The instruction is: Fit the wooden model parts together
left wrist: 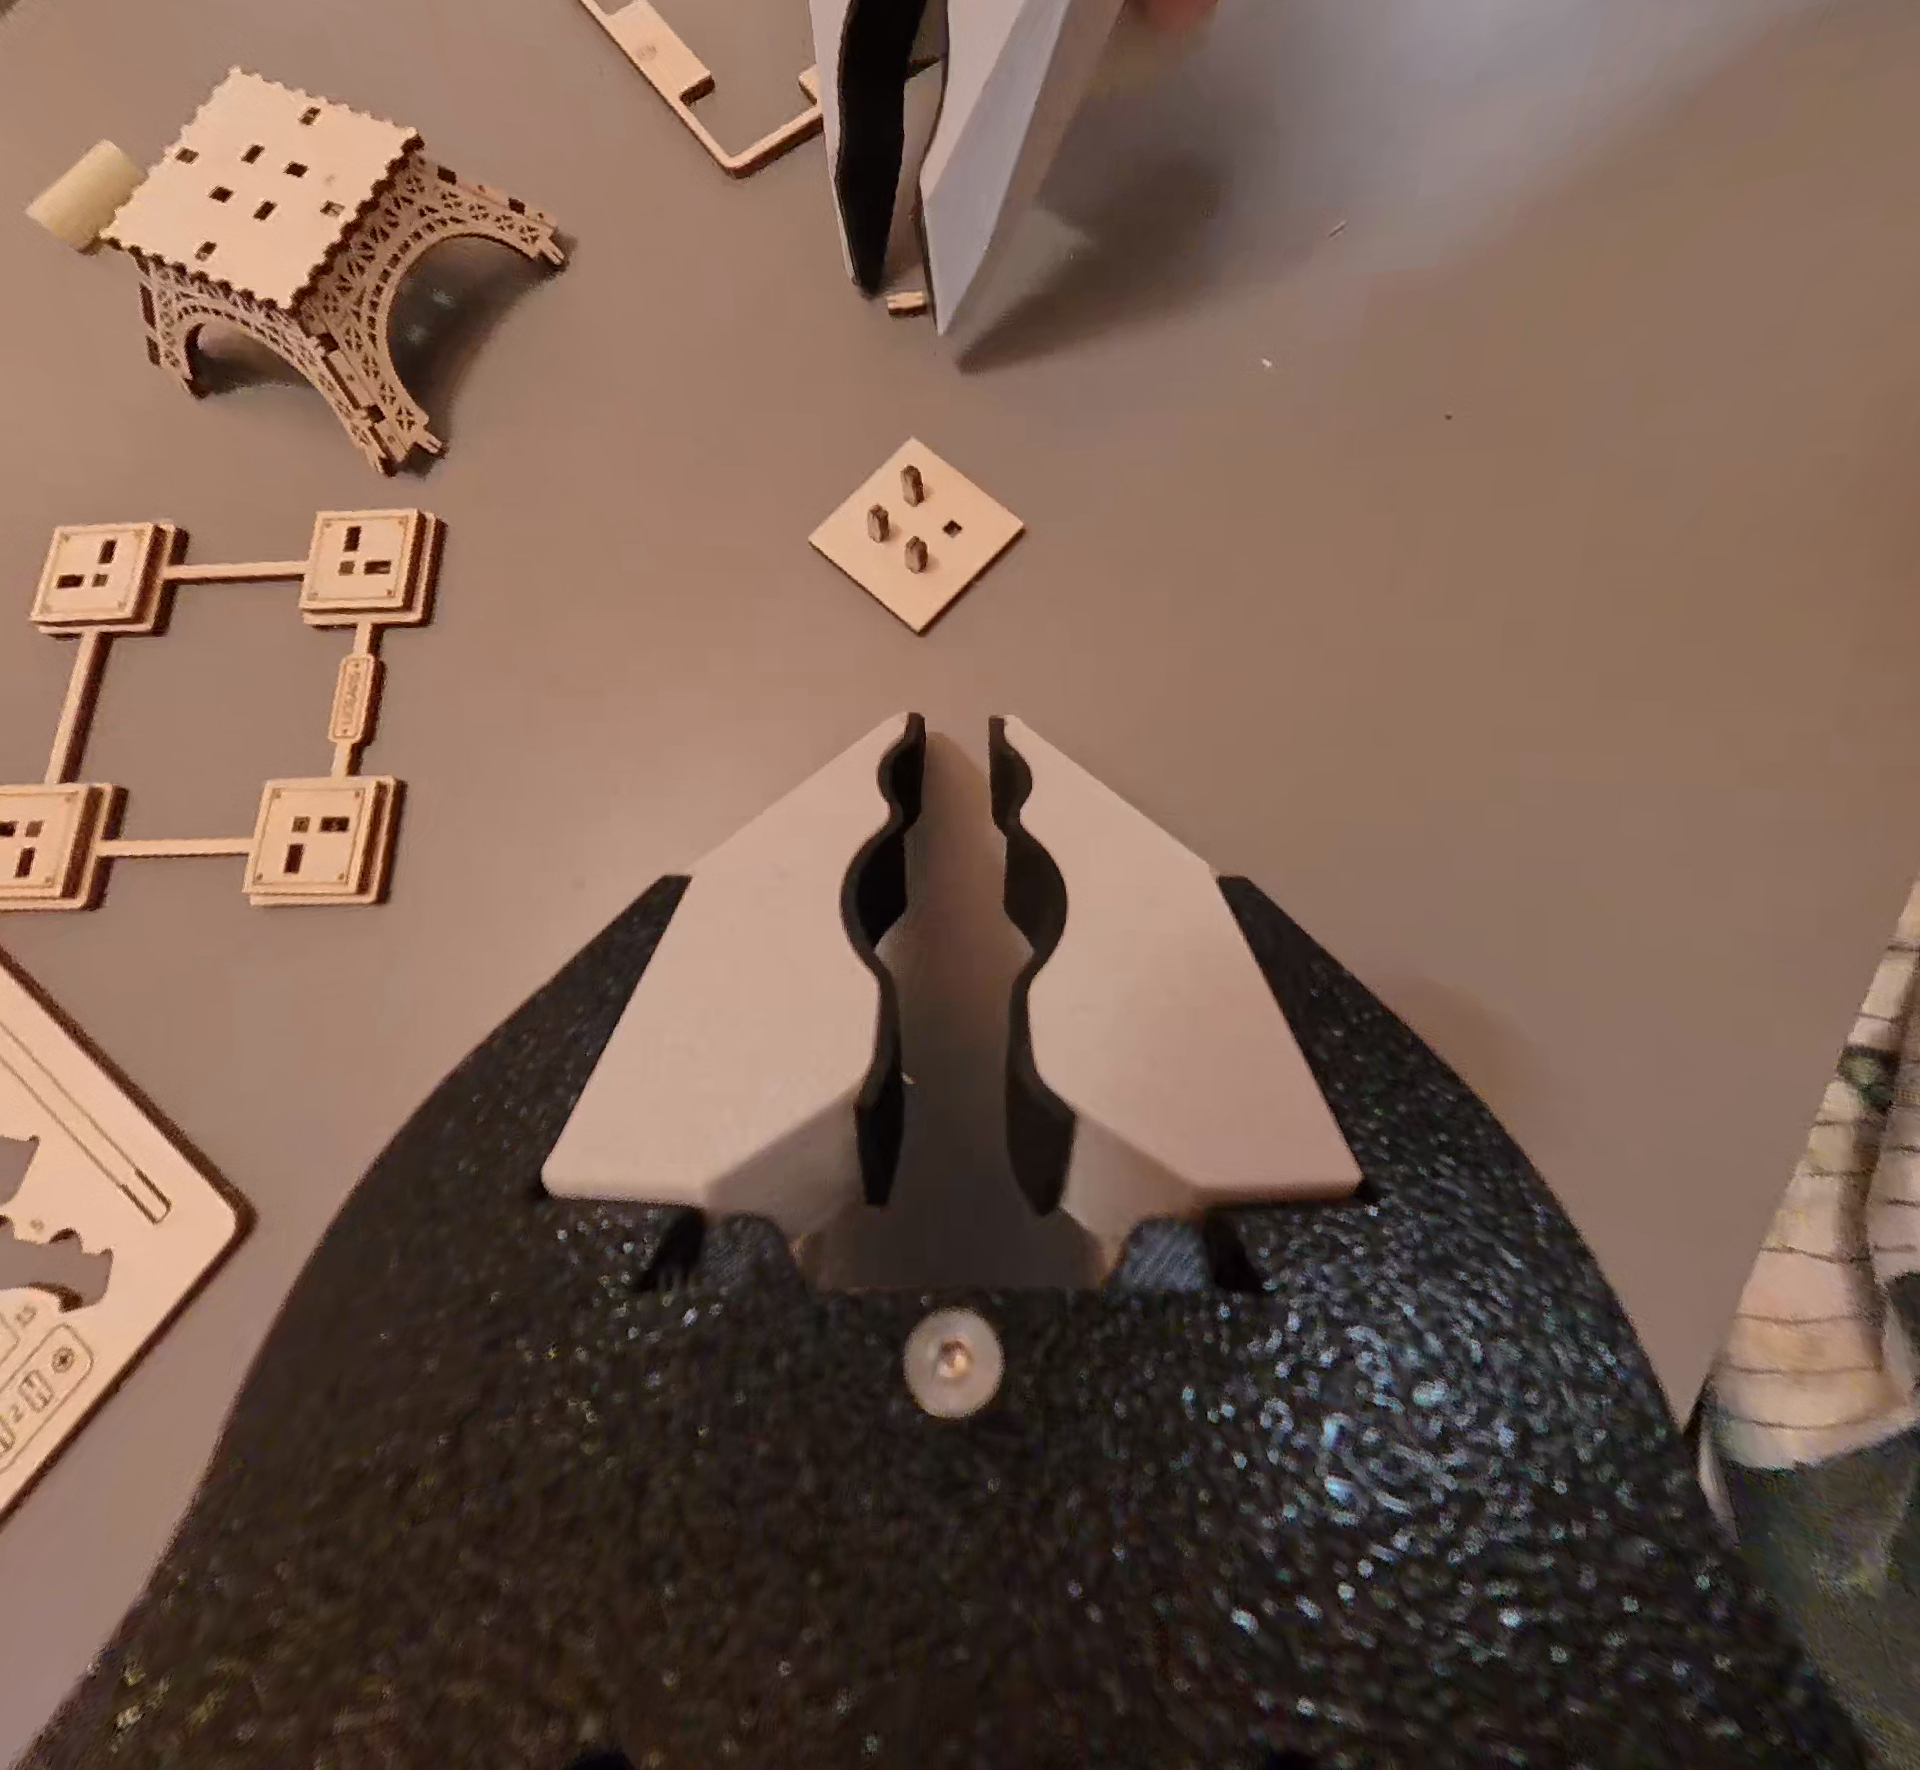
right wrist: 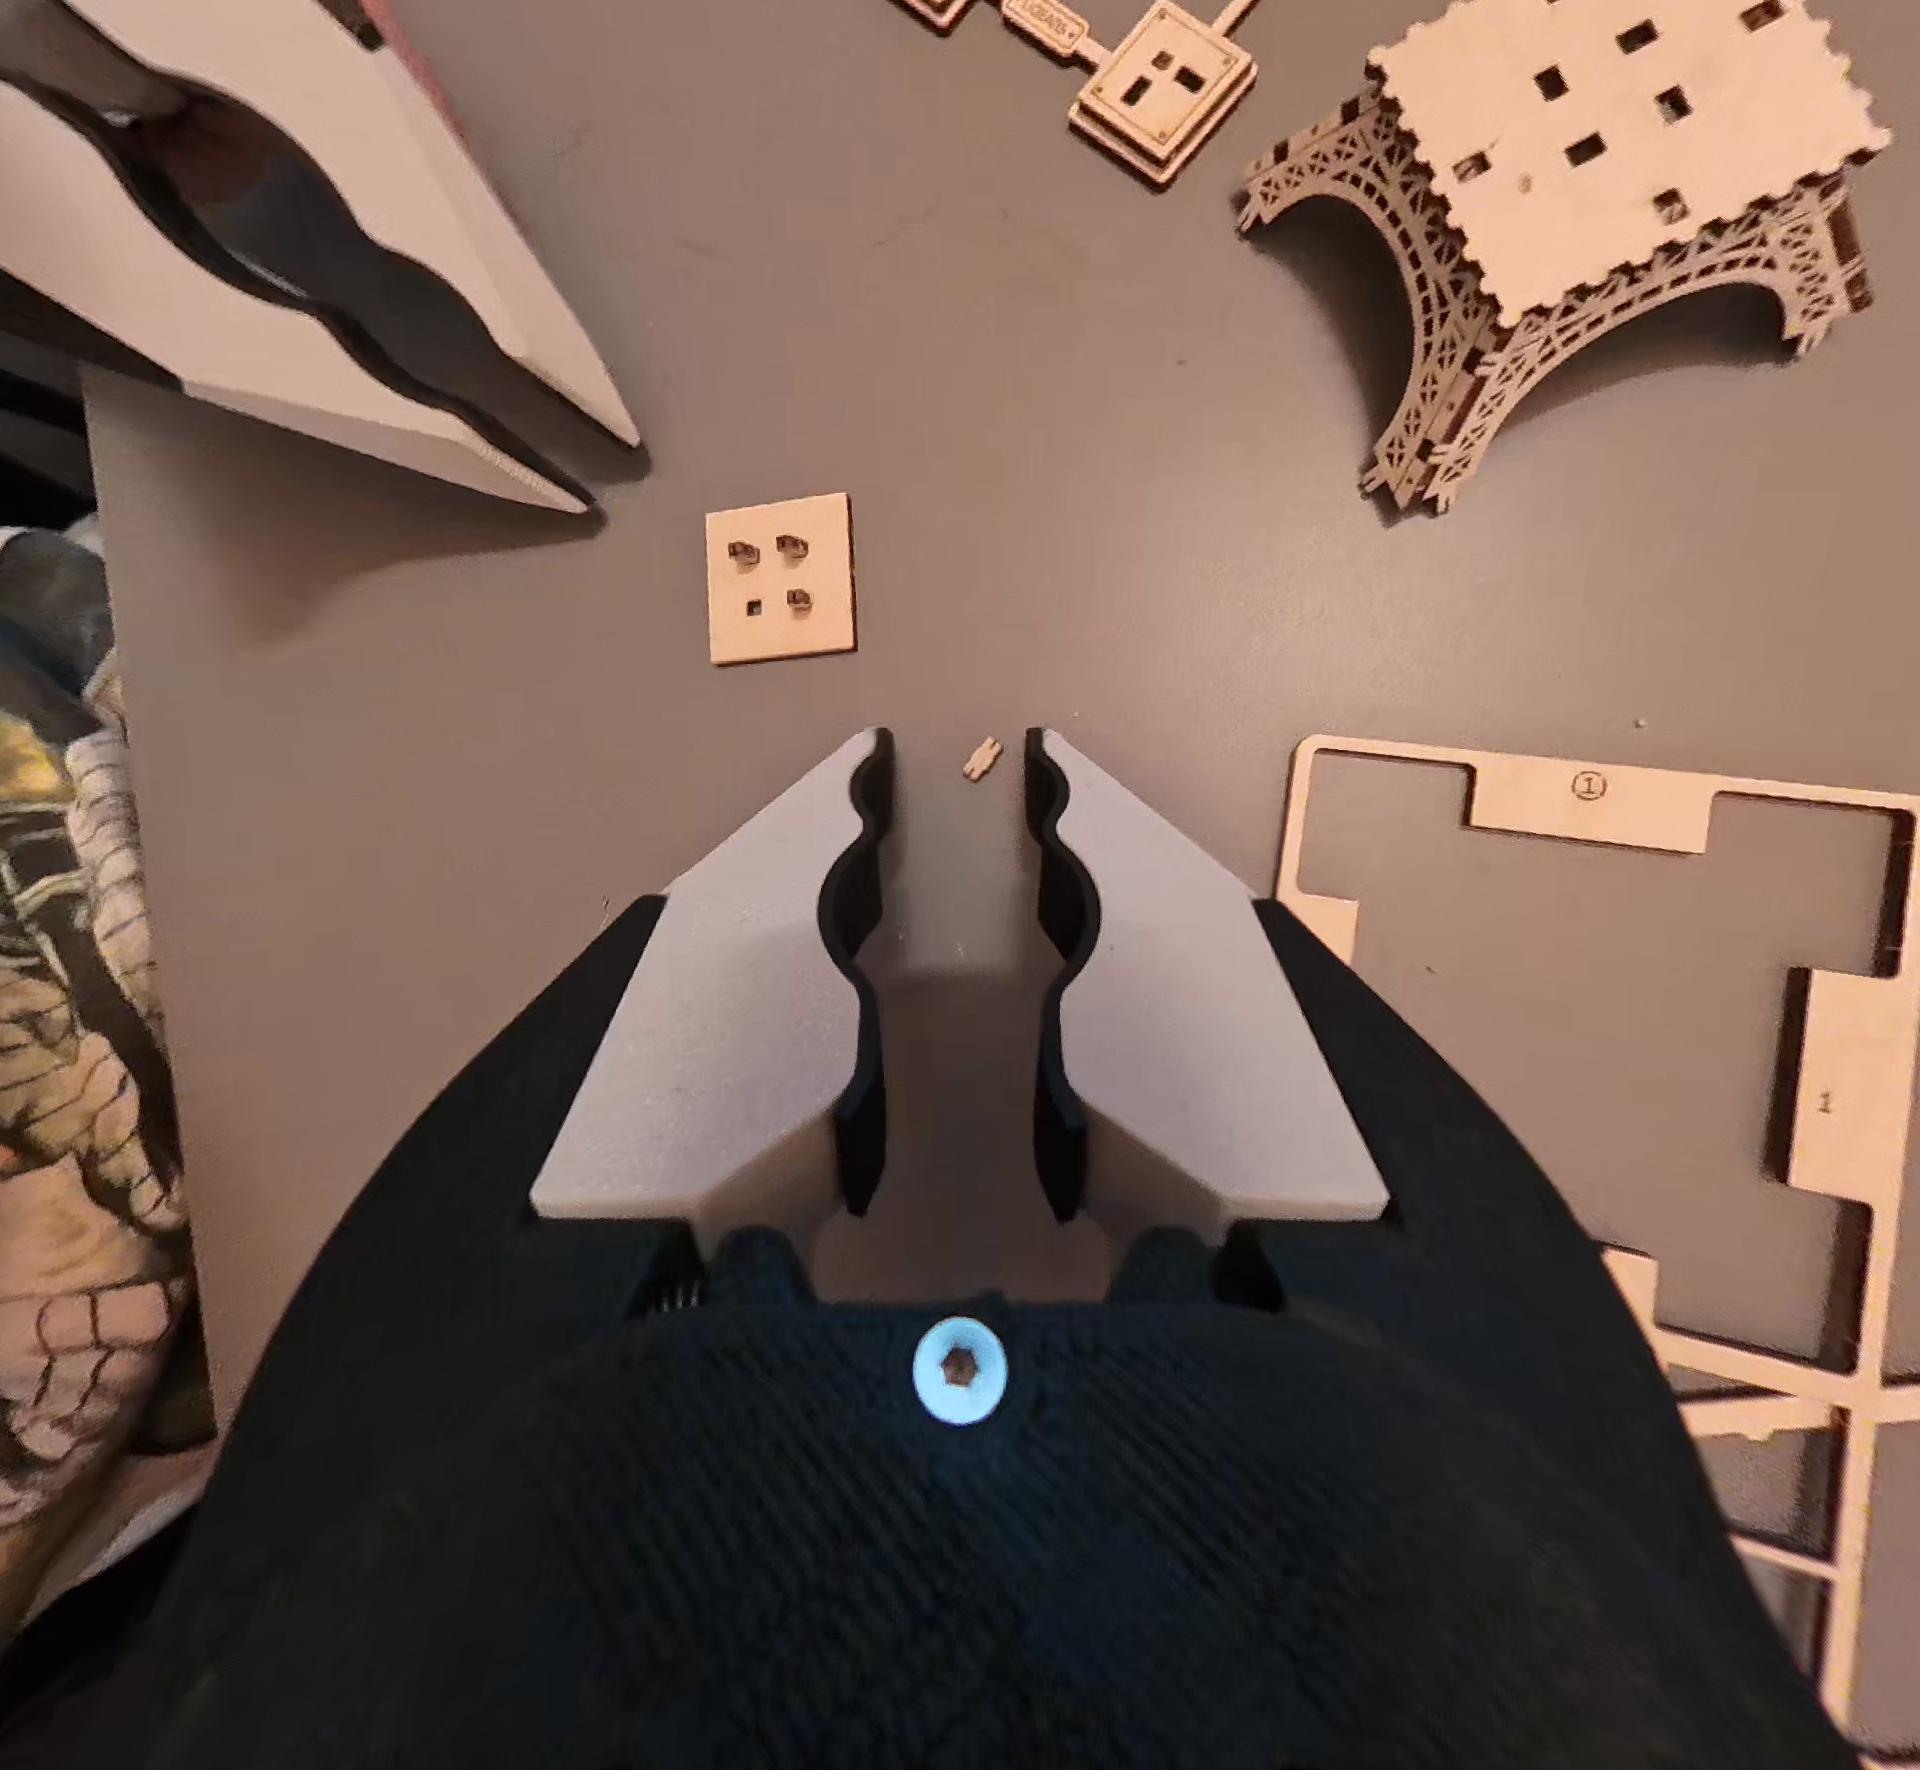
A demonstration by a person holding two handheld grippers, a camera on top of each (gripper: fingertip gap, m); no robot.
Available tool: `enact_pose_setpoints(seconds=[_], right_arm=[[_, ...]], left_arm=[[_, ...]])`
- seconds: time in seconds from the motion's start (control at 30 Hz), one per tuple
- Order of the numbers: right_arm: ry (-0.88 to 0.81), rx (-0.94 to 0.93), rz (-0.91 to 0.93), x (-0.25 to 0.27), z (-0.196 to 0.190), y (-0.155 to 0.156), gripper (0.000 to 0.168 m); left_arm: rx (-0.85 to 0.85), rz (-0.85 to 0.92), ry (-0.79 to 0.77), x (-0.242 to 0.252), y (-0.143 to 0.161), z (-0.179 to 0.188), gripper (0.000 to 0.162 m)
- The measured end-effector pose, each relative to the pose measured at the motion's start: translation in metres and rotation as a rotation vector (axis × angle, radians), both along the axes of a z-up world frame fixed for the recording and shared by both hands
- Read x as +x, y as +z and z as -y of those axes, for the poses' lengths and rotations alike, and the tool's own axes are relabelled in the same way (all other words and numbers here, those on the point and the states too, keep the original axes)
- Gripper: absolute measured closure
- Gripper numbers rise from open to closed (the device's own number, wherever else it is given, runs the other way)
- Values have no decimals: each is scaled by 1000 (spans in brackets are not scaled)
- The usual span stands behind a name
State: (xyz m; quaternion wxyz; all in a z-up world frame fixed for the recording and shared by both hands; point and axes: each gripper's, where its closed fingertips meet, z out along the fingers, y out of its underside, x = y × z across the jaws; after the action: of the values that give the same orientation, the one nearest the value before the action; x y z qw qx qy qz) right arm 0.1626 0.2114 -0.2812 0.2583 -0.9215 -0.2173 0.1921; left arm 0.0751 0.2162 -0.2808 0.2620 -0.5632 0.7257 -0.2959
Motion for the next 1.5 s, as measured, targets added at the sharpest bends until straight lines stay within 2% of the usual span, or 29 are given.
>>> enact_pose_setpoints(seconds=[0.2,0.33,0.4,0.43,0.5,0.57,0.73,0.97,1.2,1.33,1.4,1.5], right_arm=[[-56,14,36,6,4,-3,168],[-77,63,18,6,5,-3,168],[-103,85,6,4,6,3,144],[-122,126,1,3,4,9,142],[-129,206,-22,-8,3,19,147],[-102,251,-28,-24,4,22,168],[-92,293,72,-35,0,9,168],[-84,250,101,-36,-1,1,168],[-116,242,101,-25,-4,3,168],[-147,288,71,-14,-5,18,168],[-140,287,60,-13,-6,17,168],[-109,259,103,-14,-4,8,168]], left_arm=[[4,28,23,-1,-1,-2,153],[17,29,14,9,-1,-6,148],[11,12,23,12,-3,-9,147],[-7,11,22,14,-3,-9,147],[-22,13,16,17,-3,-7,149],[-14,9,15,20,-4,-7,149],[-47,1,27,23,-4,-3,153],[-59,-1,10,27,-4,4,153],[-65,-3,-32,34,-4,10,151],[-57,44,-28,34,3,-2,152],[-71,67,-32,36,7,-8,149],[-81,51,-108,41,4,-7,134]])
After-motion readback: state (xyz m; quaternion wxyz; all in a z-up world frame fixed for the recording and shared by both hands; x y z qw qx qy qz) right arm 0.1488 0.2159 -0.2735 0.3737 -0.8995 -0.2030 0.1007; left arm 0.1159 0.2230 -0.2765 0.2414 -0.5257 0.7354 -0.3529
